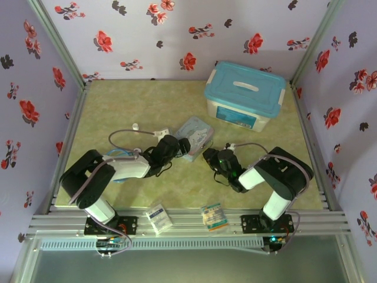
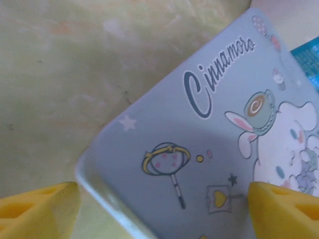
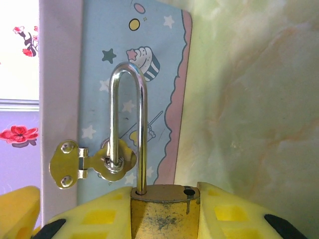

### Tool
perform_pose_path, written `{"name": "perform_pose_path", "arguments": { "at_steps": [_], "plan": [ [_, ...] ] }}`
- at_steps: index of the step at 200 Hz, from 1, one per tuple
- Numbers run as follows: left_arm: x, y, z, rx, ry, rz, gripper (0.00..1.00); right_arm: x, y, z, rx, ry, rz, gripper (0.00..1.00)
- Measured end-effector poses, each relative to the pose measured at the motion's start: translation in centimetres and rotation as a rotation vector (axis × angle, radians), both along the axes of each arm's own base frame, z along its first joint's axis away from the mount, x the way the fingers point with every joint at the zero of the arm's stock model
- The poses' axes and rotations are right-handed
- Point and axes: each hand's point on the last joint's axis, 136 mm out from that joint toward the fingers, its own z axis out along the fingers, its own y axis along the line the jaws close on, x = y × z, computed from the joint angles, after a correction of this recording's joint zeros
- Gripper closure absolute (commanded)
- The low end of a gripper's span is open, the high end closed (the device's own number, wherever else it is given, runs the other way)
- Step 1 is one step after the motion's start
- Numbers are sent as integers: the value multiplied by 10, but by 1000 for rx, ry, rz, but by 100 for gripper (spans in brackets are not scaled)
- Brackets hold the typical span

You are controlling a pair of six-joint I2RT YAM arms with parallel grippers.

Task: Unlock a padlock with a key

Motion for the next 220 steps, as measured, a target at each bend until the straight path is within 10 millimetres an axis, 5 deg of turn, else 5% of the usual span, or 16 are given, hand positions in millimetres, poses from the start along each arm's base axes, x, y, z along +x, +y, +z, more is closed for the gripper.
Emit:
{"name": "perform_pose_path", "arguments": {
  "at_steps": [39, 73, 220],
  "plan": [
    [7, 3, 3, -68, -47, 65, 44, 1, -2, 3, -1, -5, -3, 84],
    [8, 7, 4, -100, -74, 78, 47, 6, -14, 16, 22, -14, -19, 84],
    [24, 13, 6, -147, -108, 108, 48, 11, -37, 10, 23, -45, -156, 85]
  ]
}}
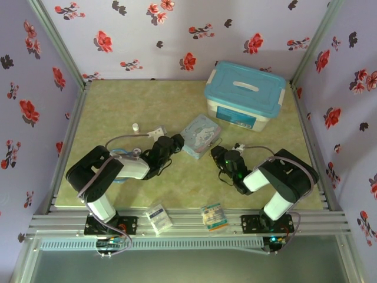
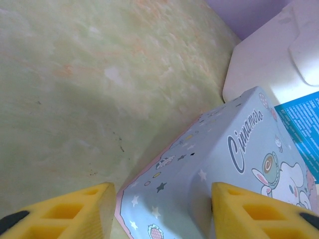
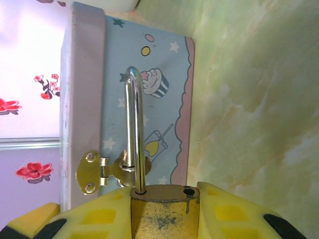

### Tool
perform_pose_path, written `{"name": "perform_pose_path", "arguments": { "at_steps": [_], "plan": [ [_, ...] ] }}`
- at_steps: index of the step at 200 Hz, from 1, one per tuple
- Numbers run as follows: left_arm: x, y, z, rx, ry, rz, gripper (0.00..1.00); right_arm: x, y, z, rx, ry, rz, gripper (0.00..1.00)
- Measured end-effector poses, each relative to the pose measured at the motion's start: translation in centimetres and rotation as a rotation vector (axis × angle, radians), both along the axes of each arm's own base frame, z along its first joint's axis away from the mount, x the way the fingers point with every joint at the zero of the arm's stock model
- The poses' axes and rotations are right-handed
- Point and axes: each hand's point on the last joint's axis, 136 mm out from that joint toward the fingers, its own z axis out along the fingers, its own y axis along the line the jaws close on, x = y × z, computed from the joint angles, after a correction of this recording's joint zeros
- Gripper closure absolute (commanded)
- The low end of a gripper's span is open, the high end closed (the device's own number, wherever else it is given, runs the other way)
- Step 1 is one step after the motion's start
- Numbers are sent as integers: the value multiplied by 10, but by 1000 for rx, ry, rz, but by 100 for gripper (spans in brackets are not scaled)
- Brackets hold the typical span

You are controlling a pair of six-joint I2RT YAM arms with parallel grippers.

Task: Unlock a padlock with a key

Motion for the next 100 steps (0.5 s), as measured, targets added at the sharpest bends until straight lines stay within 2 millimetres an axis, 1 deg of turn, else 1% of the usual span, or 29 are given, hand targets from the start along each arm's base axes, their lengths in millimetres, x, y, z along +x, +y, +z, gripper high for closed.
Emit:
{"name": "perform_pose_path", "arguments": {
  "at_steps": [11, 19, 37, 46, 53, 60, 67, 77, 85, 92, 100],
  "plan": [
    [-1, 3, 1, 14, 3, 3, 46, -1, 0, 0, -12, -8, -13, 85],
    [-2, 7, 3, 37, 6, 6, 43, -2, 0, 1, -22, -11, -22, 85],
    [-8, 21, 7, 139, 17, 4, 37, -2, -8, 6, -41, -15, -58, 85],
    [-8, 22, 14, 192, 16, -9, 33, -1, -11, 10, -46, -22, -75, 85],
    [-5, 17, 21, 235, 12, -32, 29, 0, -12, 11, -46, -25, -81, 85],
    [0, 9, 33, 269, 0, -61, 28, 0, -13, 12, -48, -26, -85, 85],
    [4, -5, 47, 298, -20, -107, 27, -1, -14, 11, -52, -21, -85, 85],
    [11, -30, 67, 334, -59, -182, 25, -2, -14, 8, -59, -9, -80, 85],
    [14, -54, 83, 357, -95, -246, 25, -3, -13, 6, -64, 0, -74, 84],
    [13, -74, 91, 382, -119, -306, 25, -4, -12, 5, -65, 6, -68, 84],
    [9, -95, 94, 420, -137, -376, 24, -4, -12, 4, -62, 11, -66, 85]
  ]
}}
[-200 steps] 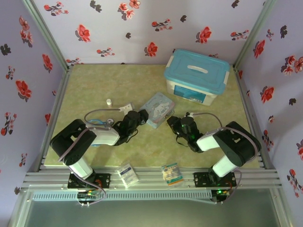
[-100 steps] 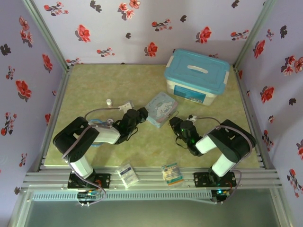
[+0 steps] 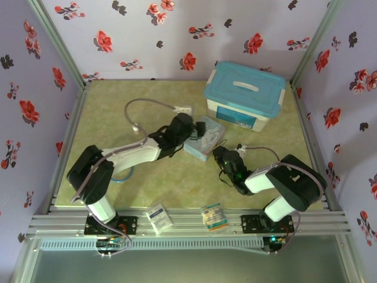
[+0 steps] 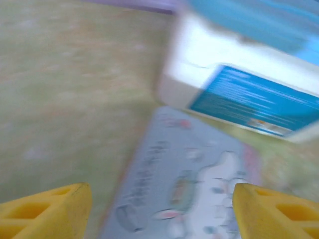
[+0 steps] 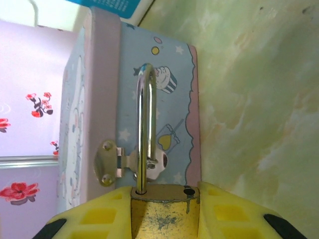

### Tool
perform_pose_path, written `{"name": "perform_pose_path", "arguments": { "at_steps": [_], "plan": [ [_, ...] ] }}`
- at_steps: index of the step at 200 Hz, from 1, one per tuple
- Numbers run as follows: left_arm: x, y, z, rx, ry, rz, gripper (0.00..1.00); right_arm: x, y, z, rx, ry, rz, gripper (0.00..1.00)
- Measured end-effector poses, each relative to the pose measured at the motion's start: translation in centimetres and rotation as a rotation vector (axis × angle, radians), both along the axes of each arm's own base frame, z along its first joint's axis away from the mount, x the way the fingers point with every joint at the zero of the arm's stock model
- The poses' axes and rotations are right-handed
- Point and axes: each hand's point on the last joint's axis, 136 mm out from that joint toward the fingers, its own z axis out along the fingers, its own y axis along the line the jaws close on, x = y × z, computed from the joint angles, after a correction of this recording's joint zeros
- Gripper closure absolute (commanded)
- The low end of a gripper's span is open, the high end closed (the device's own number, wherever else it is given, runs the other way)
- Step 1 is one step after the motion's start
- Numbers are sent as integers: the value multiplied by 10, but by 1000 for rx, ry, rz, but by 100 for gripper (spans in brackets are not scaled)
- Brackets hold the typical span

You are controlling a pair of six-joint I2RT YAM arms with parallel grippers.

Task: Unlock a padlock with a key

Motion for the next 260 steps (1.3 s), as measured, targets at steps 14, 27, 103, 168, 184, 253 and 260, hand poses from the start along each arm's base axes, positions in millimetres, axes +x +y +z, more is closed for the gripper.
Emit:
{"name": "perform_pose_path", "arguments": {
  "at_steps": [14, 27, 103, 168, 184, 253, 260],
  "plan": [
    [-11, -23, -11, 83, 7, -98, 22, -1, -1, -1, 7, 5, -2, 84],
    [-25, -29, -33, 170, 36, -171, 18, -5, -4, -1, 8, 10, -2, 84],
    [-61, -22, -74, 458, 102, -339, 6, -9, -18, -15, -13, 113, 80, 82],
    [-64, -38, -74, 506, 95, -344, 7, -11, -19, -20, -4, 140, 115, 83],
    [-64, -40, -75, 525, 101, -343, 11, -11, -20, -21, 3, 137, 115, 83],
    [-68, -42, -77, 535, 80, -332, 18, -14, -46, -18, -54, 147, 113, 84],
    [-68, -43, -77, 527, 76, -331, 20, -14, -47, -18, -52, 151, 116, 84]
  ]
}}
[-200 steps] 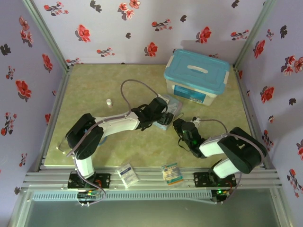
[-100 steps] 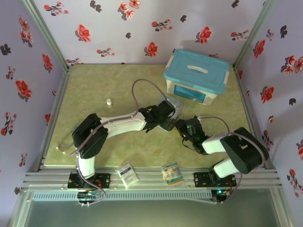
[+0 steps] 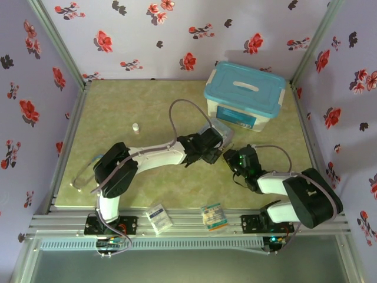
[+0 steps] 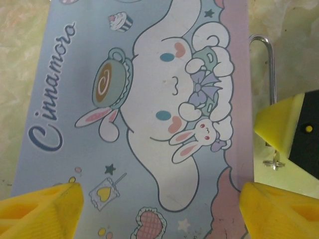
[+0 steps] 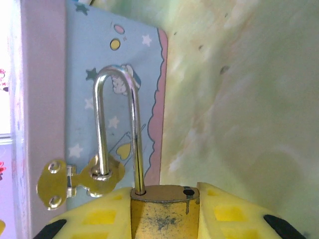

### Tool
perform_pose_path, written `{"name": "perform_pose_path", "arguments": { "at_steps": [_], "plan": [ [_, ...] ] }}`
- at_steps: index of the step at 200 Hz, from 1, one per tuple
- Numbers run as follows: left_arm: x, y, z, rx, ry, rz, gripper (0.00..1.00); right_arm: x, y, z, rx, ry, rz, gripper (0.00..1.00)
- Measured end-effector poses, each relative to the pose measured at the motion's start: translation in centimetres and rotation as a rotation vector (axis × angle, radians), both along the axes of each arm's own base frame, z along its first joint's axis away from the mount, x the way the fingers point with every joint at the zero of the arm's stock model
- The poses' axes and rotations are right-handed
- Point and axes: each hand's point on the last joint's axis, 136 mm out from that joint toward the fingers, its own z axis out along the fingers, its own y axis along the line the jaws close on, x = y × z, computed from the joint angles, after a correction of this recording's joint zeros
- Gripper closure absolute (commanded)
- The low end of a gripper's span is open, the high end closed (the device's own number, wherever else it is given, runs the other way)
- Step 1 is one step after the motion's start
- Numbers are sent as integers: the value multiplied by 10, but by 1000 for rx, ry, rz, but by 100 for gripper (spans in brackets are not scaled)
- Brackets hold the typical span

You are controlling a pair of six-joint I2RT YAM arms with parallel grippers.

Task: Unlock a padlock with a key

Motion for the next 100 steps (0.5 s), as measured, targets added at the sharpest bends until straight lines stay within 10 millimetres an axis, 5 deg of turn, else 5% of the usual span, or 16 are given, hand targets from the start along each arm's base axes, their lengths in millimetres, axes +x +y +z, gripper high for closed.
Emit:
{"name": "perform_pose_path", "arguments": {
  "at_steps": [49, 100],
  "plan": [
    [0, -4, -4, -39, -5, 1, 23, 7, 0, -1, 27, -4, 5, 88],
    [-1, -3, -7, -77, -12, 12, 23, 13, -22, 3, 76, -88, -145, 88]
  ]
}}
